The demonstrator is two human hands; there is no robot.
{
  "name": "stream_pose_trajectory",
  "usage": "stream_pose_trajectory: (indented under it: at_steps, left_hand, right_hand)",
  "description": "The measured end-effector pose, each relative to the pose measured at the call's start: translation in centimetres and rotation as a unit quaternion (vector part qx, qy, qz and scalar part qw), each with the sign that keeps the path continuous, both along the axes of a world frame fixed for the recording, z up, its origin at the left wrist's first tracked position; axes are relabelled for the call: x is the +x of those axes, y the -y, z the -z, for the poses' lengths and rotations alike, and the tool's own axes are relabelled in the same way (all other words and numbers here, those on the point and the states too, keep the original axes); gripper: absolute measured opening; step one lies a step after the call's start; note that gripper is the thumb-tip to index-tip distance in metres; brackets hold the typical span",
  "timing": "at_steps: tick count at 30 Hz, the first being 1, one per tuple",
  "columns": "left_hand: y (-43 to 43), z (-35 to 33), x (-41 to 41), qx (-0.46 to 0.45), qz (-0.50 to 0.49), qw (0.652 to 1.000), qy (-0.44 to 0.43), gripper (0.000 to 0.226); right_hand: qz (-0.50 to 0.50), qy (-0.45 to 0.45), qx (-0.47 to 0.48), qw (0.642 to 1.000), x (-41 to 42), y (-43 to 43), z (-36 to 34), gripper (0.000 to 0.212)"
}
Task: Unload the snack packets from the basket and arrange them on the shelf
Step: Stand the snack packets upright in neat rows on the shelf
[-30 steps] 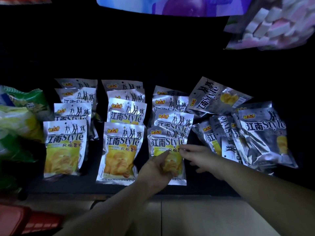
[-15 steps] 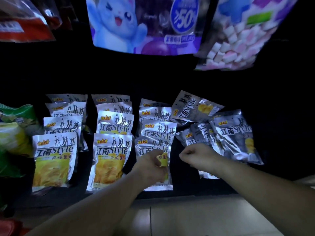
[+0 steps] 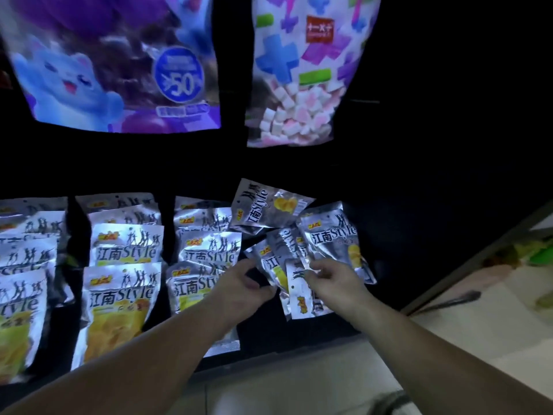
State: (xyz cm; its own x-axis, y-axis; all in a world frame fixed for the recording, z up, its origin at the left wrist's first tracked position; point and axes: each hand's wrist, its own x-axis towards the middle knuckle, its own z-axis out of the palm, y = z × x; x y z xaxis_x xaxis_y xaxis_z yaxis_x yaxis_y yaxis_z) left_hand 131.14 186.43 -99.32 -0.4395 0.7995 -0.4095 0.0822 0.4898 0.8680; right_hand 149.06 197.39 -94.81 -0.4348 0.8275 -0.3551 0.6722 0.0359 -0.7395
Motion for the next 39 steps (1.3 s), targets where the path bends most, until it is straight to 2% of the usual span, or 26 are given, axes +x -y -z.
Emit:
stream_pose_trajectory:
  at_steps: [3, 8, 14, 17, 21, 25, 27, 30, 32, 35, 38, 39]
  left_hand:
    - [-3.7, 2.6, 0.7, -0.016, -0.024, 0.999, 0.030, 0.078]
    - [-8.8, 6.3, 3.0, -0.005, -0.032, 0.997, 0.074, 0.076]
    - [-11.0, 9.8, 3.6, -0.008, -0.047, 0.994, 0.094, 0.083]
    - [-11.3, 10.4, 3.5, 0.004, -0.091, 0.990, 0.104, 0.086]
    - [-11.4, 10.6, 3.6, 0.007, -0.073, 0.991, 0.111, 0.087]
    - [-11.4, 10.7, 3.7, 0.004, -0.053, 0.994, 0.096, 0.087]
    - [-11.2, 10.4, 4.1, 0.003, -0.041, 0.994, 0.105, 0.074]
    - [-11.0, 10.0, 5.1, 0.003, 0.014, 0.992, 0.124, 0.037]
    - [-10.6, 9.7, 5.6, -0.003, 0.058, 0.990, 0.129, 0.029]
    - [-10.5, 8.5, 4.8, -0.038, 0.073, 0.990, 0.115, 0.027]
    - [-10.0, 7.2, 2.4, -0.045, 0.018, 0.993, 0.111, 0.049]
    - [-9.6, 6.6, 1.4, -0.039, -0.001, 0.994, 0.103, 0.048]
  right_hand:
    - [0.016, 0.009, 0.041, 0.999, 1.1, -3.4, 2.7, 0.040]
    - [0.012, 0.020, 0.165, 0.986, 1.7, -8.6, 6.8, 0.043]
    - [-0.025, 0.069, 0.176, 0.982, 0.9, -11.5, 8.7, 0.053]
    - [-0.069, 0.141, 0.225, 0.962, -0.1, -13.0, 8.7, 0.063]
    - [-0.080, 0.157, 0.129, 0.976, -0.1, -13.4, 9.4, 0.069]
    - [-0.080, 0.153, 0.099, 0.980, 0.9, -13.3, 10.5, 0.072]
    - [-0.078, 0.165, 0.095, 0.979, 1.2, -13.0, 10.8, 0.075]
    - [-0.064, 0.196, 0.110, 0.972, 1.1, -12.3, 10.9, 0.076]
    - [-0.061, 0.237, 0.127, 0.961, 0.5, -11.5, 10.6, 0.075]
    - [-0.068, 0.272, 0.132, 0.951, -0.2, -10.9, 10.0, 0.075]
    - [-0.072, 0.273, 0.135, 0.950, -1.0, -11.0, 8.8, 0.072]
    - [-0.072, 0.268, 0.135, 0.951, -1.3, -11.0, 8.2, 0.069]
